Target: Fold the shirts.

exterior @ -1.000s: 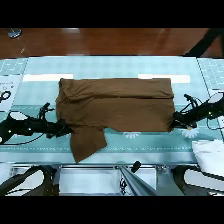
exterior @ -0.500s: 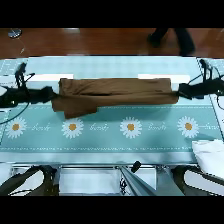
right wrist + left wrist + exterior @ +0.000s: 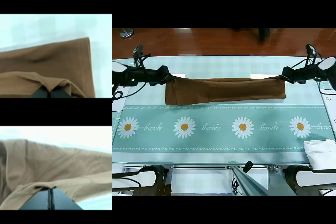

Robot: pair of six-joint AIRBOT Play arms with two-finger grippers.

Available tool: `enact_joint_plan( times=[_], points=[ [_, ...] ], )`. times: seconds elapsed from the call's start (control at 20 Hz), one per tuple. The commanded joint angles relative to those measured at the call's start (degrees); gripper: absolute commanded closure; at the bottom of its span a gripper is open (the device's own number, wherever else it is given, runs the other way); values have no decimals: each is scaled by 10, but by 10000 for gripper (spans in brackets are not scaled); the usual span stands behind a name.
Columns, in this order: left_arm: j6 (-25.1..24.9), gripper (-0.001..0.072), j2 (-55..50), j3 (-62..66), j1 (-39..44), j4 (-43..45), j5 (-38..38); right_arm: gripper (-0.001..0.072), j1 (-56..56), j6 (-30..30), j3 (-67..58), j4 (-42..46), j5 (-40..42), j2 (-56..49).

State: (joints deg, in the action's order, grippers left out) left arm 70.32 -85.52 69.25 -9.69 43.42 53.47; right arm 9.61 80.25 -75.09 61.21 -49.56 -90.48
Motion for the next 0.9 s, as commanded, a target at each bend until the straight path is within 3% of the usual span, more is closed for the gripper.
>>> enact_joint_plan(
  times=[0.0,0.2,0.25,0.3,0.35,0.5,0.6,0.65,0.75,0.85],
  points=[
    [0,685,-79,78,1,-13,27,679,-9,4,-21,-3,38,-49],
    [0,681,-128,96,4,-14,41,677,-8,5,-21,-3,51,-78],
    [0,620,-139,96,3,-14,53,616,-8,5,-21,-2,51,-83],
    [0,503,-146,96,0,-14,68,471,-8,5,-21,4,51,-84],
    [0,445,-149,96,-3,-14,83,381,-7,3,-21,14,49,-82],
    [0,448,-141,100,-28,-12,129,348,5,-10,-21,115,11,-55],
    [0,458,-125,101,-45,-12,151,208,17,-8,-21,210,-38,-37],
    [0,458,-115,101,-51,-12,156,205,29,-8,-21,227,-61,-35],
    [-1,458,-89,101,-55,-12,159,110,73,-11,-20,152,-92,-42],
    [-2,466,-63,101,-54,-13,163,101,127,-63,-20,-49,-120,-63]
  ],
)
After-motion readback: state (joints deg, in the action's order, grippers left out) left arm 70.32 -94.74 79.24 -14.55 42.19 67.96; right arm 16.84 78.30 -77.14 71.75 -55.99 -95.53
